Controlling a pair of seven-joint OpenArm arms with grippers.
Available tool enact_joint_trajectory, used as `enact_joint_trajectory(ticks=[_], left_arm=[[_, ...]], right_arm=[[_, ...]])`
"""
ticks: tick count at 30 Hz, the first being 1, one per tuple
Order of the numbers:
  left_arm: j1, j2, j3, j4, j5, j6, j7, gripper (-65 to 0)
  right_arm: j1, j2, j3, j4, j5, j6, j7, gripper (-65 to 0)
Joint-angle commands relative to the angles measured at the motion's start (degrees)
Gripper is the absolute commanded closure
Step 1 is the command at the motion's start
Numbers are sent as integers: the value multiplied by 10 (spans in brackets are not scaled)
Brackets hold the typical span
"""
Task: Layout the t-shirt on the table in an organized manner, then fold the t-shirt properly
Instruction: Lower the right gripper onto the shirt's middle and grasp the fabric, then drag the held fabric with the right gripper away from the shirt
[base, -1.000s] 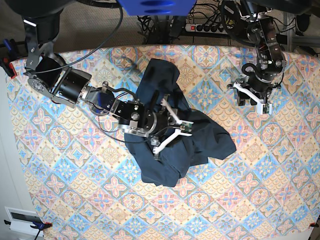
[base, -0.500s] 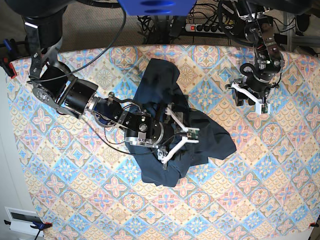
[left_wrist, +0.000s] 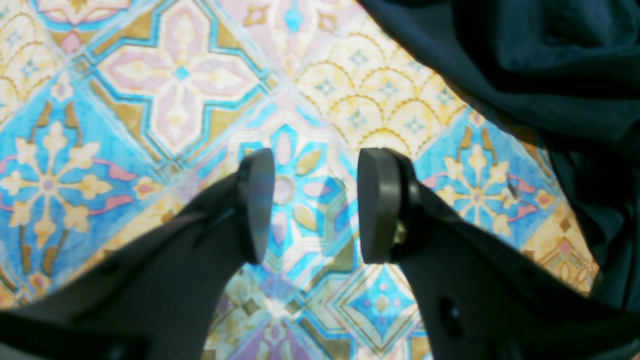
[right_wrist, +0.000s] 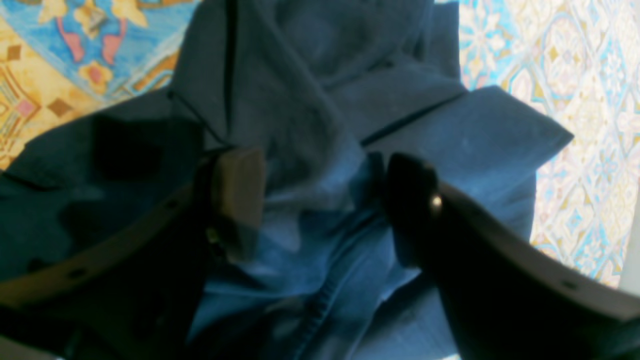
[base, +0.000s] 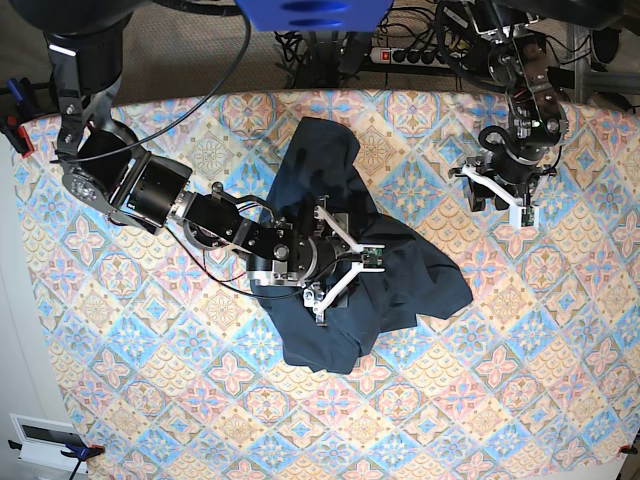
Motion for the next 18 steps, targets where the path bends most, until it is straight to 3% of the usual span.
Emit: enact_joint_trajectory(ticks=[1,4,10,18], left_arm=[[-3,-5,-2,10,-9,-2,-10,-270],[-2,-8,-2,10,-30,-2,-10,-270],[-2,-9,-3,10,-41,-2,-10,-270],[-2,-10,-3,10,-41,-2,-10,-270]], right_arm=[[19,-3,7,6,0,-2,9,-361],[19,-3,7,6,0,-2,9,-287],[18,-3,14,13,0,-2,11,-20],[-8,-1,110,56,0,-2,9,0]])
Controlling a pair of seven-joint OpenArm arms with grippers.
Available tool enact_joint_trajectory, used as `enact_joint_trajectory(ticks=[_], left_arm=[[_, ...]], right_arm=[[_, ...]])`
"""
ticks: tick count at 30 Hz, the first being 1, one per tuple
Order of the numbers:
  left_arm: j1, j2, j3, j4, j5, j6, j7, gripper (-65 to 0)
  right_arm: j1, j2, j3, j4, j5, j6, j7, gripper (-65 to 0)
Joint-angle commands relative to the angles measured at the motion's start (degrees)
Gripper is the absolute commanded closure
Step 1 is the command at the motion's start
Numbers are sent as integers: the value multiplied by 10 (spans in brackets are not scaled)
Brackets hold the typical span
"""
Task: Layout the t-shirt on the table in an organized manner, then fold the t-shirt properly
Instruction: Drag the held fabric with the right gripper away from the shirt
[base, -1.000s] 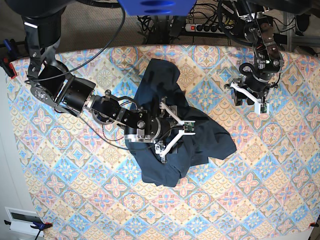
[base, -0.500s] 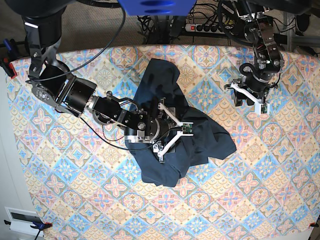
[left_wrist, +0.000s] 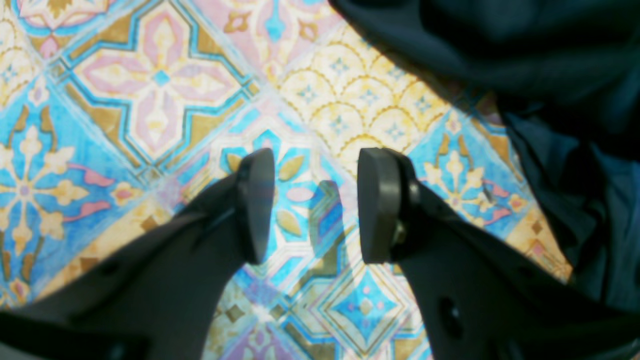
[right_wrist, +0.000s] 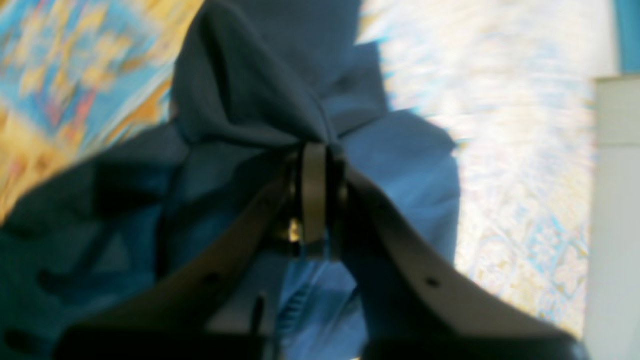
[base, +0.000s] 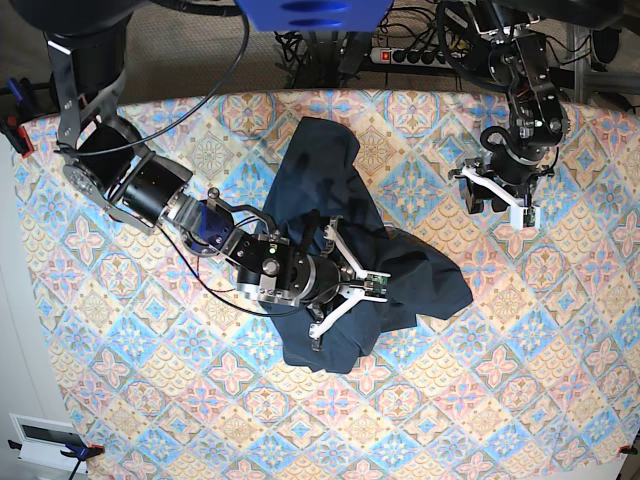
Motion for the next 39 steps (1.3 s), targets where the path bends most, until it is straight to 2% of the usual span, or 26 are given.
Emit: enact_joint_trajectory(ticks=[1,7,12,17,21,23,25,29,32,35,39], left_arm=[[-3,-6,-2,10,-6,-2,-10,-270],[4,-6,-2,10,-6,-2,-10,-270],[4,-6,-2,10,-6,-2,-10,-270],[4,-6,-2,11,-7,-2,-10,-270],[6,-6,-2,32,-7,-2,-10,-270],[14,-6,0,50,-7,-2,-10,-270],[16,-6,1,62,-7,-2,-10,-270],[16,-4,2,68,-7,-2,-9,-270],[17,-5,13,69,-6,-2,-9,-270],[17,-13,42,72,-6,-2,-9,-270],[11,-26,82,72,-3,-2,-9,-270]], right_arm=[[15,0,24,14,1,-4,13,0],[17,21,125,-6,1,-4,16,0],[19,22,285,-74,0,-4,16,0],[73,25,380,-145,-3,-4,16,0],[106,51,445,-202,-8,-5,17,0],[117,57,480,-224,-43,-7,19,0],[125,57,513,-240,-104,-7,43,0],[127,57,575,-284,-290,-7,119,0],[124,57,622,-286,-390,-7,144,0],[121,54,631,-286,-440,-7,145,-30],[62,54,613,-263,-443,-7,136,-103]])
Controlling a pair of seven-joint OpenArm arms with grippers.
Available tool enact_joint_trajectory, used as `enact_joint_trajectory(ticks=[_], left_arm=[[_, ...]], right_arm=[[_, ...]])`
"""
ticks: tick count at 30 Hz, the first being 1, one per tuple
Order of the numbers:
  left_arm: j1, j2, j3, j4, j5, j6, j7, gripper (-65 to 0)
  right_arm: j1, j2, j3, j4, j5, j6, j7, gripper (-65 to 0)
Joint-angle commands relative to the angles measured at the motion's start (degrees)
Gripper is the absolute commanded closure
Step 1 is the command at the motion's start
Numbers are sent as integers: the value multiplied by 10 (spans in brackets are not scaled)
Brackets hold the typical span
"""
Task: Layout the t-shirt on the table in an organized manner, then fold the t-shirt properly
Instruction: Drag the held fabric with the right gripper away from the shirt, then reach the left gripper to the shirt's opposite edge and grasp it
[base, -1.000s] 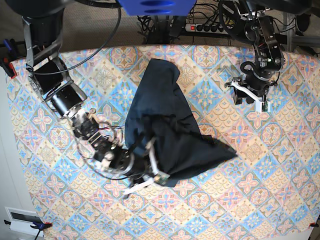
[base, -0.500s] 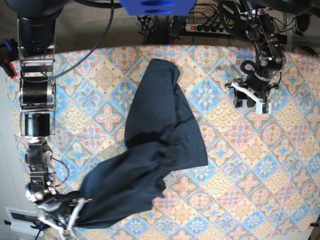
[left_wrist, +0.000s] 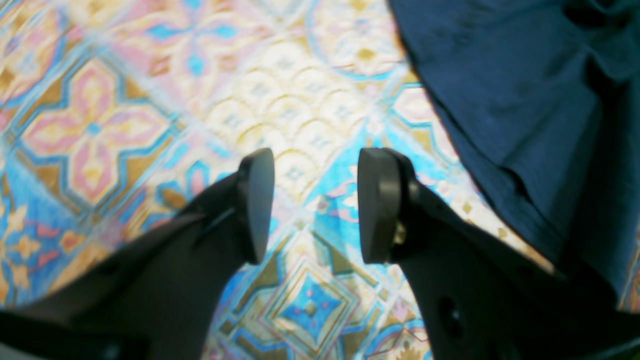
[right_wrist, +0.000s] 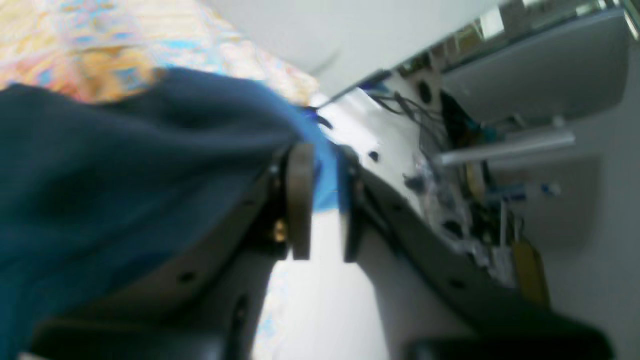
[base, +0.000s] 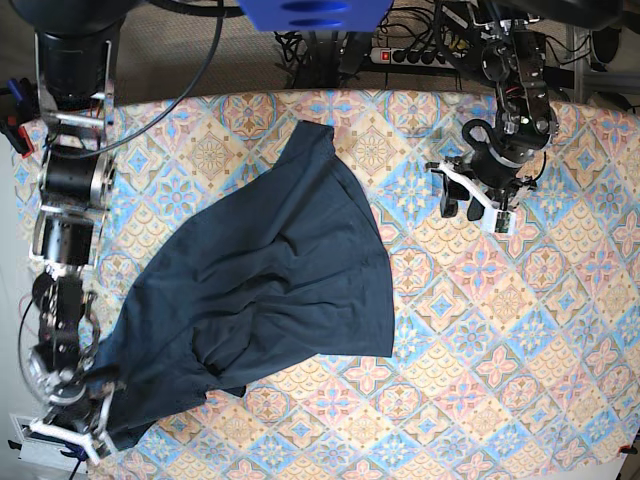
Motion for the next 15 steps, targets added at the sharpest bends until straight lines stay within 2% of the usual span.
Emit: enact_joint_trajectory(ticks=[1,5,8,11,15], left_arm=[[-11,-8,6,12,-1,1,-11,-270],[-31,-14,32,10,1,1,-9,-270],[-48,-14,62,9,3,2,-8,-270],[-62,-14,92,8,4,4,-8,-272],[-109,-12,117,-26,51,5,-11,-272]], right_arm=[[1,5,-5,21,2,-1,-6,-119],[-56,6,-45,90,2,-1,-37,-144],[-64,6,-71,146,2,-1,-51,-144],[-132,7,-70,206,2,-1,-62,-144],[-205,7,-69,294,2,-1,-68,-144]])
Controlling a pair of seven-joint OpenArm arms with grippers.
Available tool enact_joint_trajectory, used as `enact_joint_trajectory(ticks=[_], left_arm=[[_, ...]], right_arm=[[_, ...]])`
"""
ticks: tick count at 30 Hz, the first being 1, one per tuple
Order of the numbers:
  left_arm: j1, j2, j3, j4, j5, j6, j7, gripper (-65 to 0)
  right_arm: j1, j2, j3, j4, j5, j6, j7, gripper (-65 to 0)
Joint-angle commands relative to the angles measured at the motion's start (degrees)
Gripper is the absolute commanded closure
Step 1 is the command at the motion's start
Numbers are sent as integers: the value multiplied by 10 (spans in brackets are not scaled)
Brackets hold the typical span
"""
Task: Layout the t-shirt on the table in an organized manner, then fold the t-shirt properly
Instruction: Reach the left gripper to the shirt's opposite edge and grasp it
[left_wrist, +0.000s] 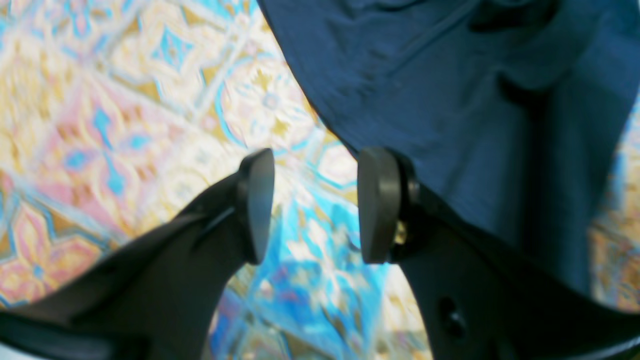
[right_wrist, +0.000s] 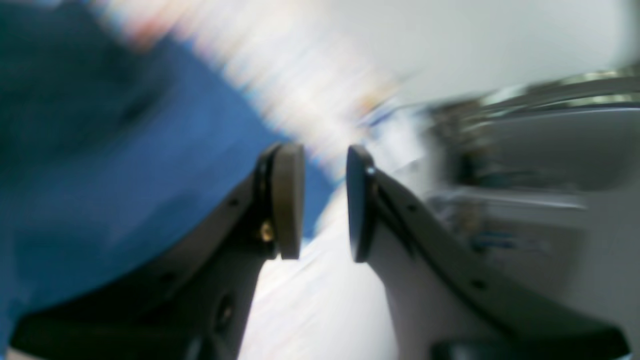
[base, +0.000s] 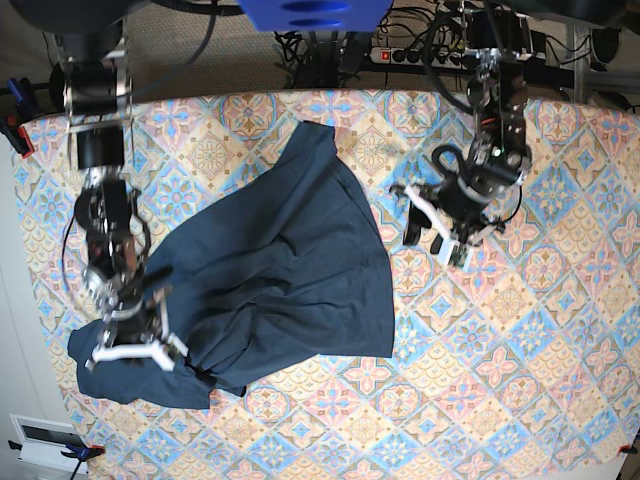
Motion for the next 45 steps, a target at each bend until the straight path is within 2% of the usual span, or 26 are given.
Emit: enact_joint_trajectory(ticks=[1,8,10,16,18,20,26,29,33,35,39,45], left_arm=[[-27,-2,4,-6,7,1,-14,-273],[-111,7,40,-123,18,1,-10,-273],[-114,23,40,-137,18,1,-9,-273],[-86,44,45,-141,15,0,-4,-273],[-86,54,43,-154,-4,0,-2,-273],[-91,57,41,-171,-16,1,-4,-273],[-94,74,40,-183,-17,1,-7,-273],[-95,75,39,-183,-20,3,-32,-272],[-95,102,-24,-186,-21,31,-43,-273],[-100,114,-48,-205,-21,34,-43,-273],[-122,121,-52,-252,-22,36,-45,-273],[-128,141,-49,-256,-22,36,-46,-274]], right_arm=[[20,8,6,34,-5,-21,17,-144],[-70,7,6,106,10,-21,15,-145],[-77,7,18,112,67,-20,14,-145],[-83,7,137,112,312,-18,-53,-146],[-84,7,152,111,371,-18,-59,-146],[-86,8,153,111,404,-18,-59,-146],[-112,8,153,112,408,-18,-59,-146],[-112,8,153,112,408,-18,-58,-146],[-112,8,153,112,408,-18,-58,-146],[-112,8,153,112,409,-18,-58,-146],[-112,8,153,113,409,-18,-58,-146],[-112,8,153,113,409,-18,-58,-146]])
